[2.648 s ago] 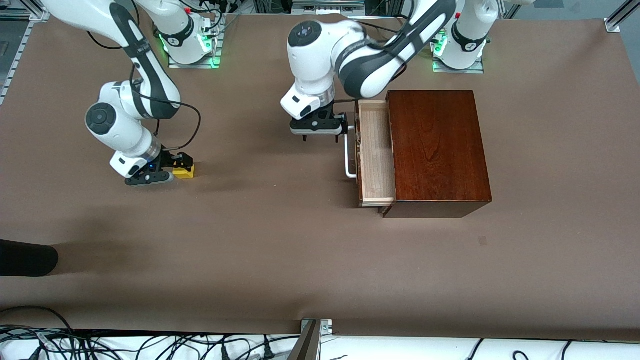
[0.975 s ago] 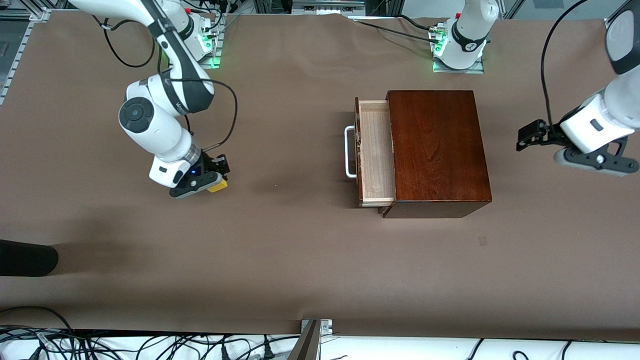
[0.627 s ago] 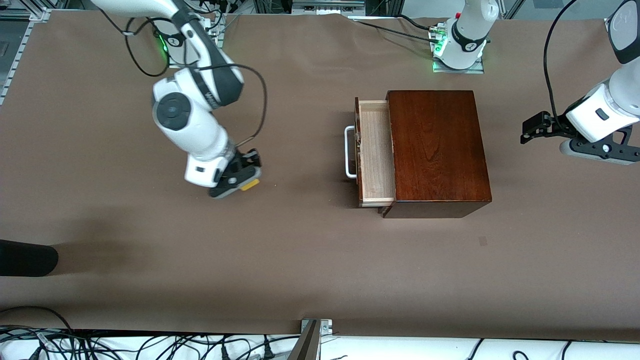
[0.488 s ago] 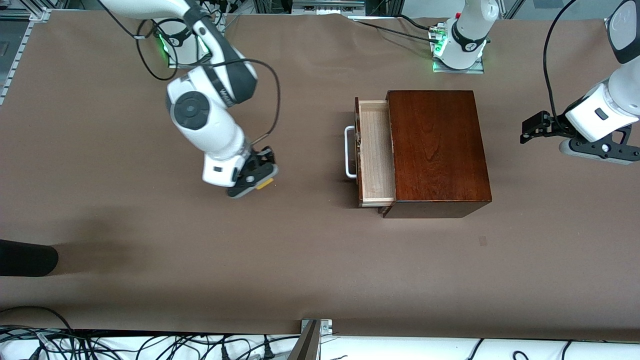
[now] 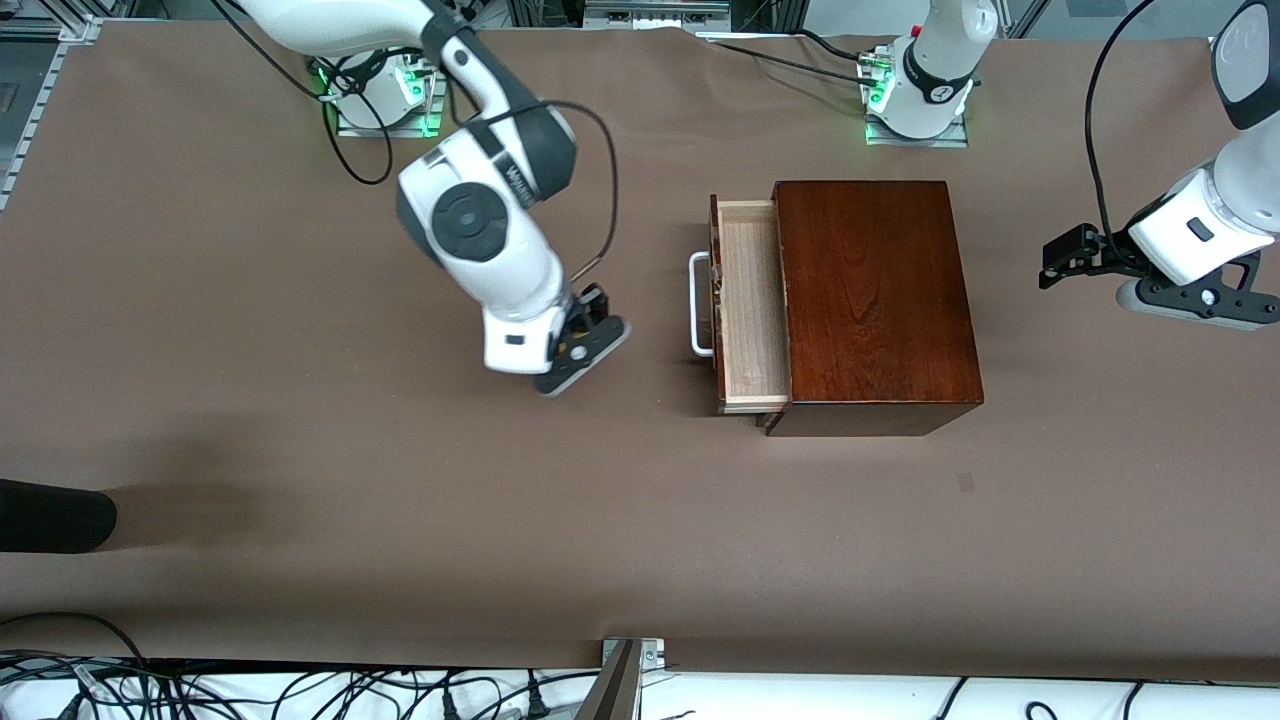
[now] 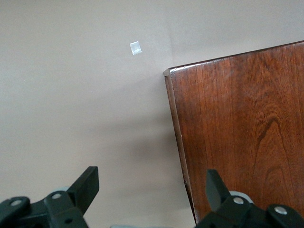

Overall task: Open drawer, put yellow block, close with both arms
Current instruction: 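Lift the yellow cube and carry it over the open drawer with the right gripper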

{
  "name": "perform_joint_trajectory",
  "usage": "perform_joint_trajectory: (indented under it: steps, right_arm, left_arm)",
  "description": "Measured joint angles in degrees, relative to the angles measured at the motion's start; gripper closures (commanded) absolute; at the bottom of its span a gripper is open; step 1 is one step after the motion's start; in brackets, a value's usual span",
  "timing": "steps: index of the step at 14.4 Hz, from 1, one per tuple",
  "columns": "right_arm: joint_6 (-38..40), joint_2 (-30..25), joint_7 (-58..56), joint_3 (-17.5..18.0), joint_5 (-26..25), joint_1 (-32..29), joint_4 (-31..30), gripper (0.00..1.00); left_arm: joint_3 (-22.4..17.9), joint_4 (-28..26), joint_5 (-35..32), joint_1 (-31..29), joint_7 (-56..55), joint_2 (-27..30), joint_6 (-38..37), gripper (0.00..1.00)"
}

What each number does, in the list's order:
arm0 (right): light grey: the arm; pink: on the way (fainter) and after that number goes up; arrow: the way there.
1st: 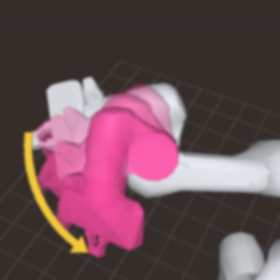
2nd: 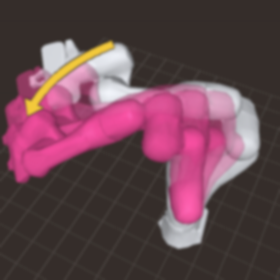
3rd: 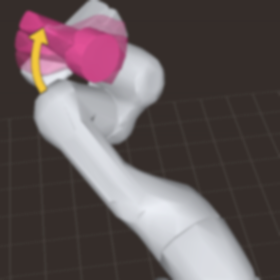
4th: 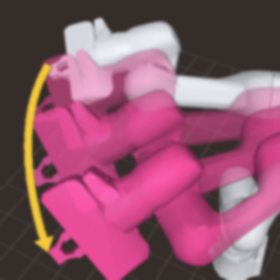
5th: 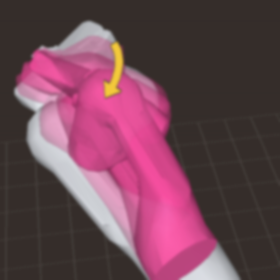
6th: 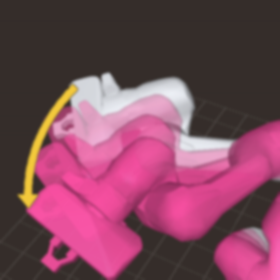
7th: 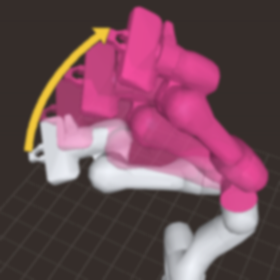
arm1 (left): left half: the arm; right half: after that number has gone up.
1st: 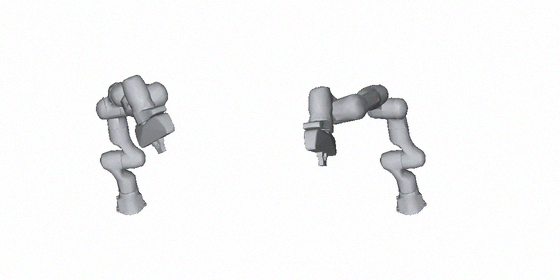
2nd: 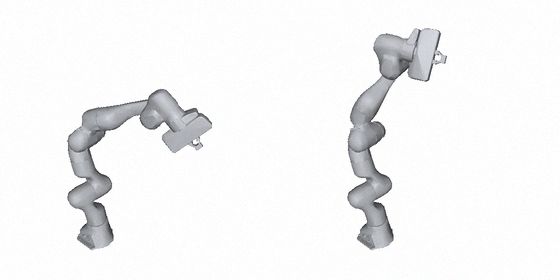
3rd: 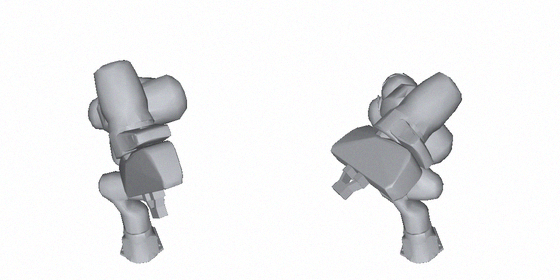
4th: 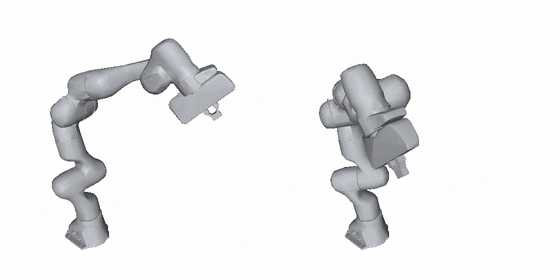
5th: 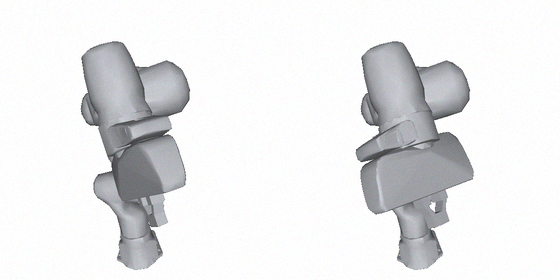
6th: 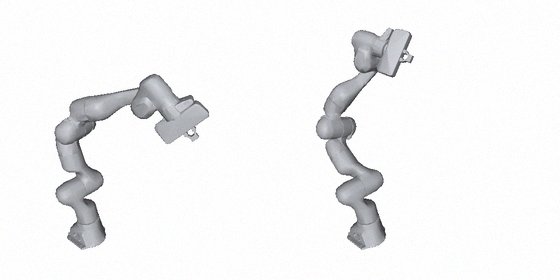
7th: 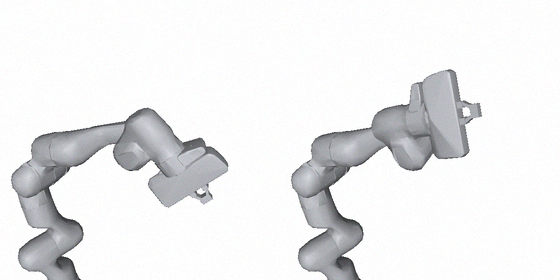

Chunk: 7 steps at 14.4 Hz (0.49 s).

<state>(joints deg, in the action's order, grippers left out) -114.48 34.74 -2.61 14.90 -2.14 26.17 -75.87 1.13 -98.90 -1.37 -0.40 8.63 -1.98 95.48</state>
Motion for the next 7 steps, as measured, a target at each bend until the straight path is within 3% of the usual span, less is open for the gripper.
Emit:
perform_joint_trajectory:
  steps: [7]
  right_arm:
    - [0.33,2.29,-0.22,-0.09,-1.51,13.11,9.71,1.0]
  left_arm:
    - [0.0,-0.02,0.0,-0.03,1.67,0.0,0.04,0.0]
